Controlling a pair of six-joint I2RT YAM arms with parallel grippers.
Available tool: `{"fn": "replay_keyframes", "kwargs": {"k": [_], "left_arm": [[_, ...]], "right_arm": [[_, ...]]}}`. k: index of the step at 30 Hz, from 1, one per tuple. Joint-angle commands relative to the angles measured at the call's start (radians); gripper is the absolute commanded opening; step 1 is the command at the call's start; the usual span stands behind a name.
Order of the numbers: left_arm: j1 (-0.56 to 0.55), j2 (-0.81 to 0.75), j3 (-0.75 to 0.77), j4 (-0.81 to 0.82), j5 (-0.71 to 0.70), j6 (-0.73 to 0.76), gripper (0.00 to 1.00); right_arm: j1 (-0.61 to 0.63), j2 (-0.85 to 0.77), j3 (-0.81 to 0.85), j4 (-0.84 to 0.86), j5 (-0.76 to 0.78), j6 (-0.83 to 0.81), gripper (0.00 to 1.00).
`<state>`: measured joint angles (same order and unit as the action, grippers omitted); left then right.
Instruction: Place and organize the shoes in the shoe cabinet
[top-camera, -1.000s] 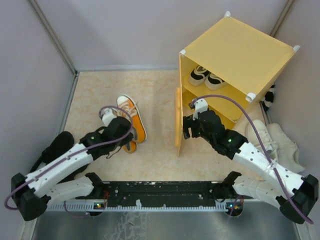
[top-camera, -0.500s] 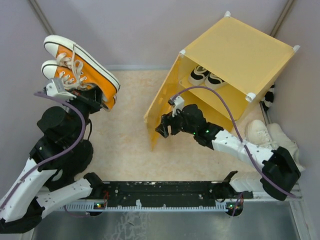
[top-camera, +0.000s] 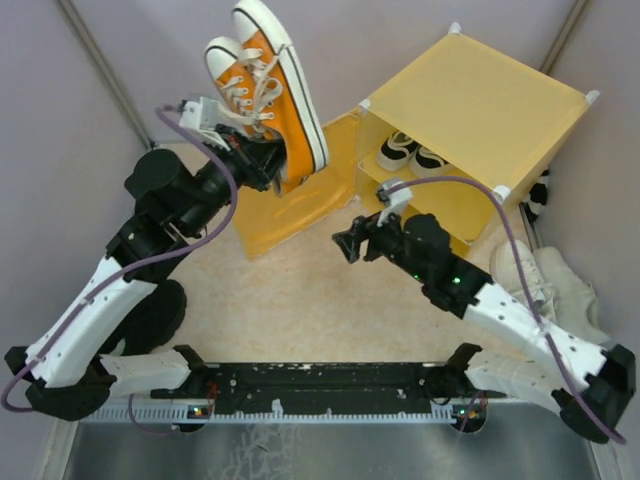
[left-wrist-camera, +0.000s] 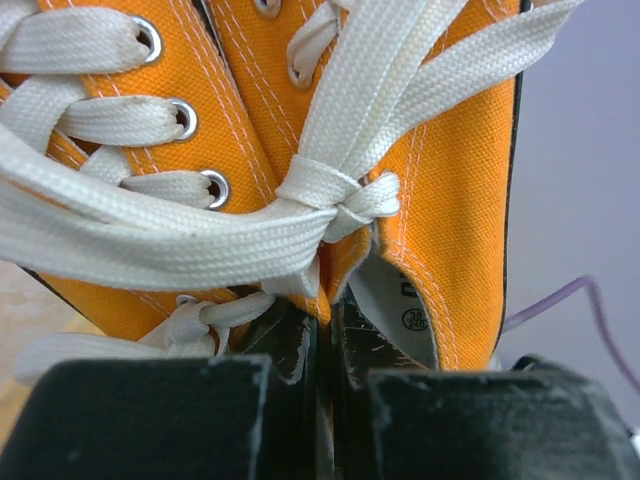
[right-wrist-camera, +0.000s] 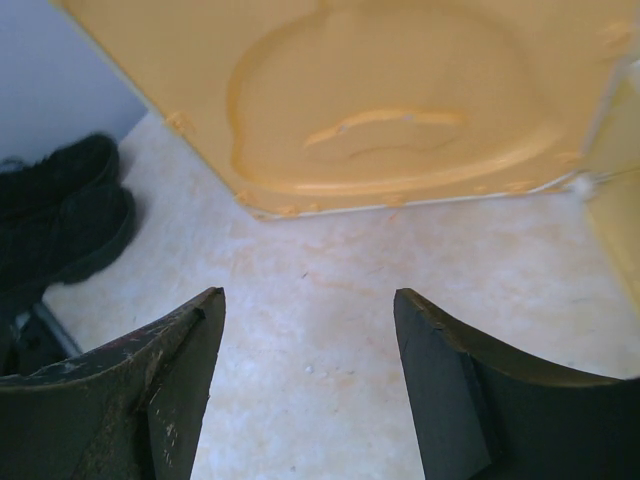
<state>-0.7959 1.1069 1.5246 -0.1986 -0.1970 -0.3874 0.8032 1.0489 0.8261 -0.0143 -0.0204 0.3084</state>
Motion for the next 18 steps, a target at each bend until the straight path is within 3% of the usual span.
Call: {"fn": "replay_keyframes", "kwargs": {"k": [1, 7, 18], "left_arm": [[-0.002, 0.042, 0.071, 0.18, 0.27, 0.023, 0.0], [-0.002, 0.147, -0.01, 0.136, 0.513, 0.038, 0.0], [-0.036, 0.194, -0.288, 0.028, 0.636, 0.119, 0.0]], "right_arm": [[0.006, -0.258, 0.048, -0.17, 0.37, -0.027, 0.69], [0.008, -0.46, 0.165, -0.309, 0.594, -0.087, 0.69], [0.007, -0.45, 0.356, -0.417, 0.631, -0.167, 0.7]]}}
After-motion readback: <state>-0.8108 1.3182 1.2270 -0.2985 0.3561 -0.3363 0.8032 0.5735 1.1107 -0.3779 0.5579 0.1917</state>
